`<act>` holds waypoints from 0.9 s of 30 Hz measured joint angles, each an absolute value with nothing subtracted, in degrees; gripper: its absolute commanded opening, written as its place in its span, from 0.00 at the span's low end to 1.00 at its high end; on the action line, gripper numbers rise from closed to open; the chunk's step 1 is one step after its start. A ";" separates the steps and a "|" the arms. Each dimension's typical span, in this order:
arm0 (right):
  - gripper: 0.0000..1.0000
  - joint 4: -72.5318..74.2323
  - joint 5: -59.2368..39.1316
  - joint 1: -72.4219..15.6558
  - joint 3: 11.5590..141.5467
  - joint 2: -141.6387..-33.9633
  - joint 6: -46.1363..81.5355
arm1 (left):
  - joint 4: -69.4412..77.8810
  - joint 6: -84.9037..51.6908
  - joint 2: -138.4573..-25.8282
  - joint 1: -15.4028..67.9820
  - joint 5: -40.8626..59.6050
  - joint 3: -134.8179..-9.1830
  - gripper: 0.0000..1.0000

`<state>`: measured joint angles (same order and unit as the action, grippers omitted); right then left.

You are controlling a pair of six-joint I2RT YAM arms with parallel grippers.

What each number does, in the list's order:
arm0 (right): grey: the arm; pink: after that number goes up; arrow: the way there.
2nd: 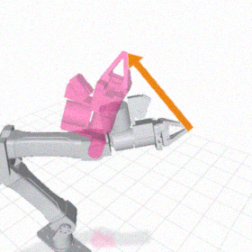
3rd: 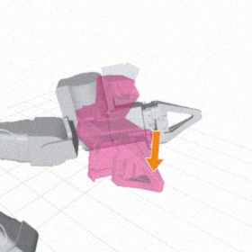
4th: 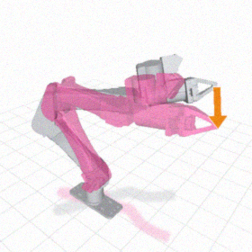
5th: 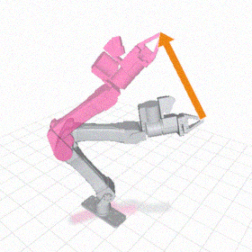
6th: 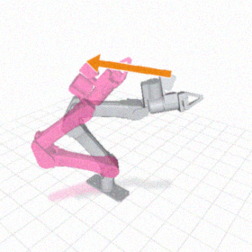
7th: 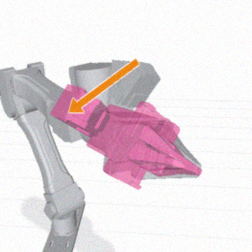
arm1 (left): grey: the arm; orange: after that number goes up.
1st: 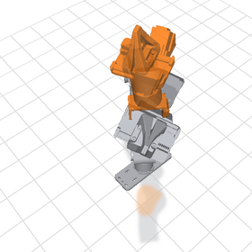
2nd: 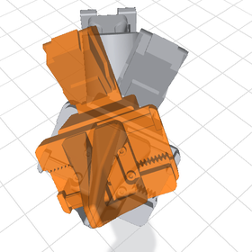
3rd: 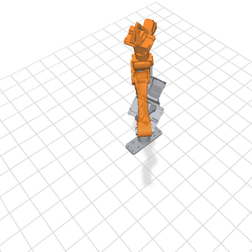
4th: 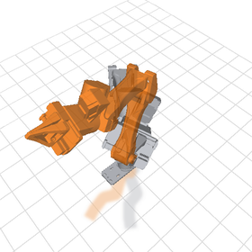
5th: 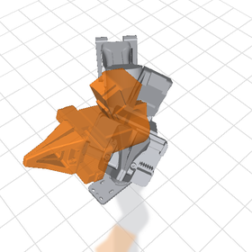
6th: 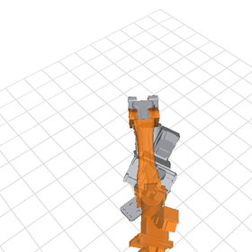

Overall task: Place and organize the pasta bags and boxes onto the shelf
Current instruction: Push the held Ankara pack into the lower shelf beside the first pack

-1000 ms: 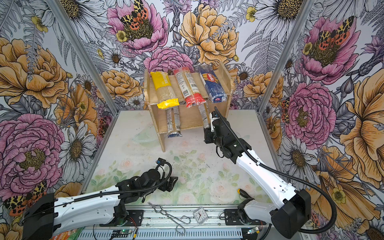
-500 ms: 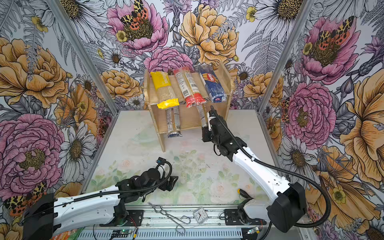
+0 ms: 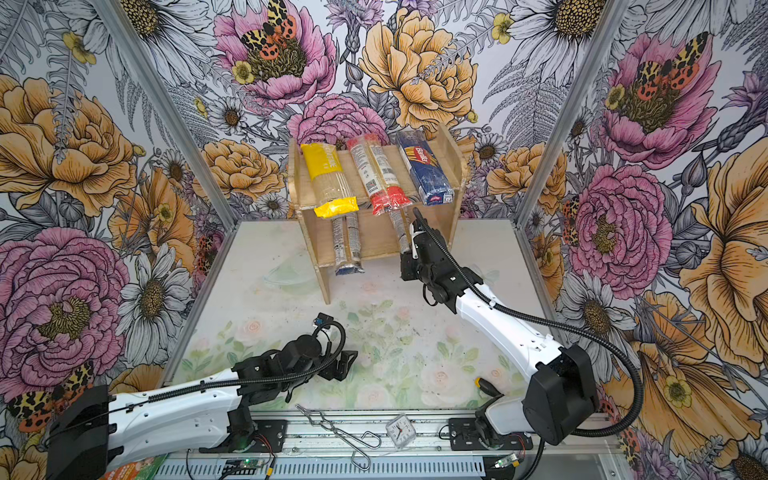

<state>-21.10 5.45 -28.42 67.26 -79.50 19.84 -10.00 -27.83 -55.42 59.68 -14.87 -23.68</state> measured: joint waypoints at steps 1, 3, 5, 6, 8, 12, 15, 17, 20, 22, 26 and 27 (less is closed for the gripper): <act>0.00 -21.04 5.45 -28.40 67.48 -79.55 19.84 | -10.00 -27.81 -55.42 59.57 -14.85 -23.70 0.99; 0.00 -20.78 5.37 -28.23 67.88 -79.55 19.84 | -10.02 -27.62 -55.42 59.37 -14.85 -23.75 0.99; 0.00 -20.69 5.26 -28.01 68.47 -79.66 19.84 | -10.00 -27.44 -55.53 59.33 -14.85 -24.01 0.99; 0.00 -20.53 5.23 -27.88 68.77 -79.77 19.86 | -10.00 -27.42 -55.64 59.33 -14.85 -24.18 0.99; 0.00 -20.29 5.19 -27.64 69.38 -80.14 19.86 | -9.98 -27.40 -55.75 59.33 -14.83 -24.34 0.99; 0.00 -19.92 5.04 -27.29 70.39 -81.32 19.90 | -10.00 -27.40 -55.75 59.33 -14.79 -24.34 0.99; 0.00 -19.42 4.73 -27.27 70.46 -82.13 20.01 | -10.00 -27.40 -55.75 59.33 -14.70 -24.34 0.99; 0.00 -19.27 4.54 -27.11 70.46 -82.54 20.03 | -10.00 -27.40 -55.75 59.33 -14.70 -24.34 0.99; 0.00 -18.98 4.19 -26.92 70.46 -82.98 20.05 | -10.02 -27.40 -55.72 59.33 -14.72 -24.34 0.99; 0.00 -18.61 4.19 -26.92 70.46 -83.20 20.08 | -10.04 -27.40 -55.70 59.33 -14.70 -24.34 0.99; 0.00 -18.17 4.19 -26.92 70.46 -83.29 20.08 | -10.15 -27.40 -55.00 59.33 -14.72 -24.34 0.99; 0.00 -18.02 4.16 -26.92 70.46 -83.29 20.08 | -10.17 -27.42 -54.72 59.33 -14.72 -24.34 0.99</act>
<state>-18.02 4.16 -26.92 70.46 -83.29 20.08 -10.17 -27.42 -54.72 59.33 -14.72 -24.34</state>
